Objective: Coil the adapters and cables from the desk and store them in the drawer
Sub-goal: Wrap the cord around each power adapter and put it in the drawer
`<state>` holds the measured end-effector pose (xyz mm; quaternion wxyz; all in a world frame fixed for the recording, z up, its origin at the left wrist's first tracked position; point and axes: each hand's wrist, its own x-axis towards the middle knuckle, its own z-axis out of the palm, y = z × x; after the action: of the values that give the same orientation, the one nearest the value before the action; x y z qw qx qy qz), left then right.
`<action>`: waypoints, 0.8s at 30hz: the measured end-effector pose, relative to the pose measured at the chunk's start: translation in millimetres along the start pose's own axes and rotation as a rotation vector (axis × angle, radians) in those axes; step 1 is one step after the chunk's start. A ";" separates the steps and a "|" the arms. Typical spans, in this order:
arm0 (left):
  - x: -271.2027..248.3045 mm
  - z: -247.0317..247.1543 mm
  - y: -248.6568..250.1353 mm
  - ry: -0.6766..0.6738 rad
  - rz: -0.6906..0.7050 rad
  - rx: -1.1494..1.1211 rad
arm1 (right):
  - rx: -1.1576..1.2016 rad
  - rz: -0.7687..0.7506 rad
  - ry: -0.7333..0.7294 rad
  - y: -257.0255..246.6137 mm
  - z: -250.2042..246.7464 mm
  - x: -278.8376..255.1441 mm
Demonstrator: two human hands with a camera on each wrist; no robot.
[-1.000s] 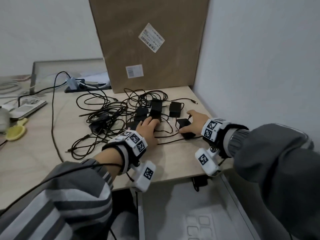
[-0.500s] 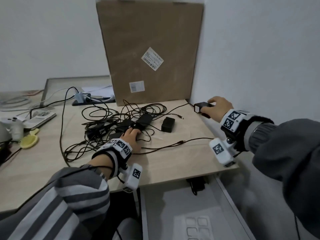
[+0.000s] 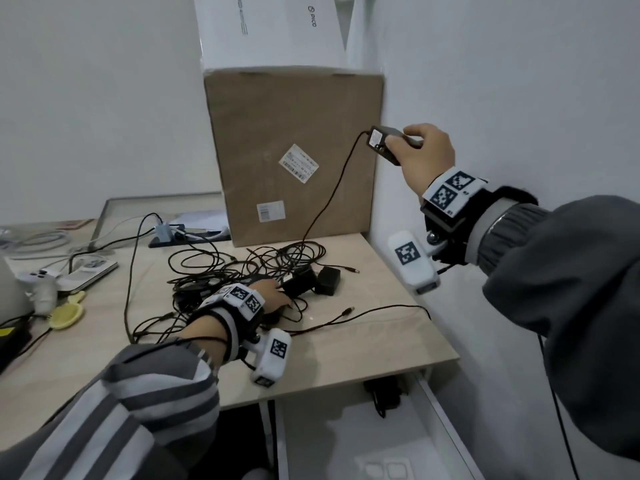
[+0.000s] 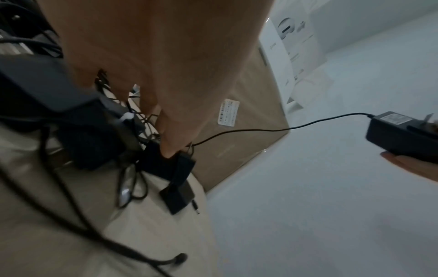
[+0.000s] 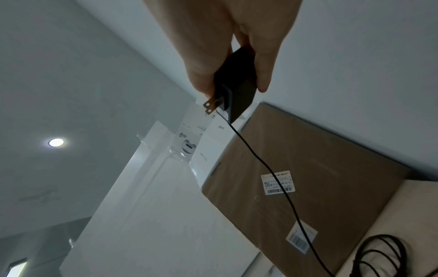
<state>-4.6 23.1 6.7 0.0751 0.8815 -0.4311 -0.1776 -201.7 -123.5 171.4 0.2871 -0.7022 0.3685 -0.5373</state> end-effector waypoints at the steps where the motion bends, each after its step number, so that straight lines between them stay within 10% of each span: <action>1: -2.9 -7.0 4.4 0.012 0.015 0.015 | 0.014 -0.018 -0.001 -3.1 1.2 -3.4; 12: -44.2 -110.2 88.6 -0.006 0.394 -1.262 | 0.133 -0.146 -0.071 -22.1 15.3 -25.2; 24: -23.2 -116.5 66.8 -0.011 0.320 -1.293 | 0.204 -0.152 -0.526 27.0 59.2 -67.2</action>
<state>-22.6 -2.2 139.3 0.6118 0.5832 -0.3639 -0.3914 -160.3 -82.8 98.0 0.4010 -0.8104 0.1718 -0.3910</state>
